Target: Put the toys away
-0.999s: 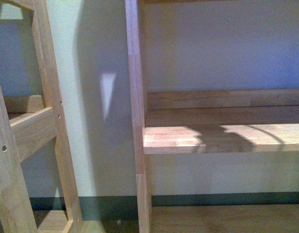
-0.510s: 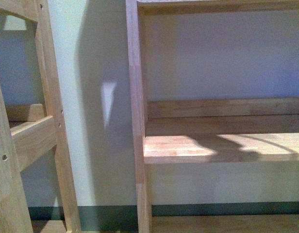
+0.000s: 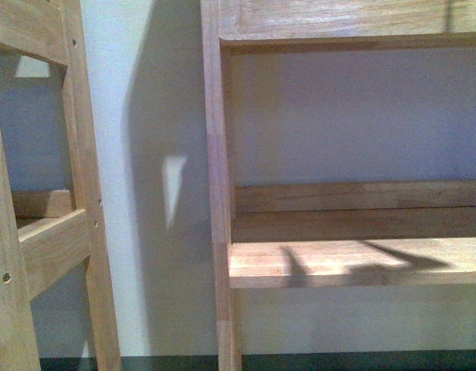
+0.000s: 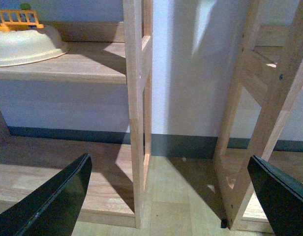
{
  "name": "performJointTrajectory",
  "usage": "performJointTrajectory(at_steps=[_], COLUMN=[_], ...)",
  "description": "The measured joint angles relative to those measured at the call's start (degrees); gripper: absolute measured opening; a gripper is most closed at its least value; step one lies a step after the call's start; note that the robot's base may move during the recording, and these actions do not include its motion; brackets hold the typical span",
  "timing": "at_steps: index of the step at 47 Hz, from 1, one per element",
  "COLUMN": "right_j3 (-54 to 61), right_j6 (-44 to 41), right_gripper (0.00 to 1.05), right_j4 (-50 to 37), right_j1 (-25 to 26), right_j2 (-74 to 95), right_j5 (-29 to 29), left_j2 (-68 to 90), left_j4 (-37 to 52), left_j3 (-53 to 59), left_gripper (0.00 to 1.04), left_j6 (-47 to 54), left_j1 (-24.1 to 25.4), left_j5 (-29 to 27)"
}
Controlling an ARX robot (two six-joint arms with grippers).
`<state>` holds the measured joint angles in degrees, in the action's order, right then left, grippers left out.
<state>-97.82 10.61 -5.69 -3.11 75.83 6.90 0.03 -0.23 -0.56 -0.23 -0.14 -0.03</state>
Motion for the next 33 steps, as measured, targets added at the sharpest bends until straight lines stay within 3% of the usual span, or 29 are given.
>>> performJointTrajectory(at_steps=[4,20,33], right_j3=[10.6,45.37,64.22], right_j6=[-3.17,-2.86,-4.68], right_gripper=[0.98,0.98,0.98], right_j4=[-2.89,-6.27,-8.72], right_j1=[1.05,9.42,6.47], right_j2=[-9.27,-35.8,-52.19], right_j5=[1.51,7.98,4.52], left_j2=[0.0,0.0,0.0], left_j4=[0.0,0.0,0.0], left_j3=[0.0,0.0,0.0], left_gripper=[0.98,0.98,0.98], left_j6=[0.0,0.0,0.0], left_j1=[0.0,0.0,0.0], left_j5=[0.0,0.0,0.0])
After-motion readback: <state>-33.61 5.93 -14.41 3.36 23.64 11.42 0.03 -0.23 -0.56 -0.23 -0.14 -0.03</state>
